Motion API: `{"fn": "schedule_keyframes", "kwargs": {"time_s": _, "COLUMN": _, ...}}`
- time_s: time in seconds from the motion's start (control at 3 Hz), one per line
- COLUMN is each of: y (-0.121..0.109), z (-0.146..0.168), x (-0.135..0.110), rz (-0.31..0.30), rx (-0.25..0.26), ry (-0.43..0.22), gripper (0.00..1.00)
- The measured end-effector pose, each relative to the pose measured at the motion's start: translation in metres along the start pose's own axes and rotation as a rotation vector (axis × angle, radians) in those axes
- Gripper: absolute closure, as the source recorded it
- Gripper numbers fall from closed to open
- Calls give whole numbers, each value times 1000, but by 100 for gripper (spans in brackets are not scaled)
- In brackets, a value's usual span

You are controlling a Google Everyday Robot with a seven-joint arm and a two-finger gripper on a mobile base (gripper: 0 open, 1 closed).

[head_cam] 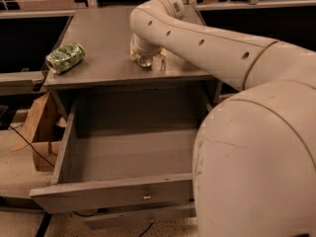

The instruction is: Place redbull can into top drawer

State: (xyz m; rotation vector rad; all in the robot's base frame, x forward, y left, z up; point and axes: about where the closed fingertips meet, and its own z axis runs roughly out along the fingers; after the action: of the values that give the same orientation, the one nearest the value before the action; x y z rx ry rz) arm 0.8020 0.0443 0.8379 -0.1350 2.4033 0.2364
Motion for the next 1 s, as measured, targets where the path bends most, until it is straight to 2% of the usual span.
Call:
{"fn": "schedule_keyframes", "kwargs": {"time_s": 0.67, "y": -2, "z": -5, "x": -4, "rz": 0, "rx": 0, "ry": 0, "gripper": 95}}
{"fn": "schedule_keyframes", "kwargs": {"time_s": 1.0, "y": -2, "z": -24, "x": -3, "rz": -12, "rx": 22, "ry": -41, "gripper": 100}}
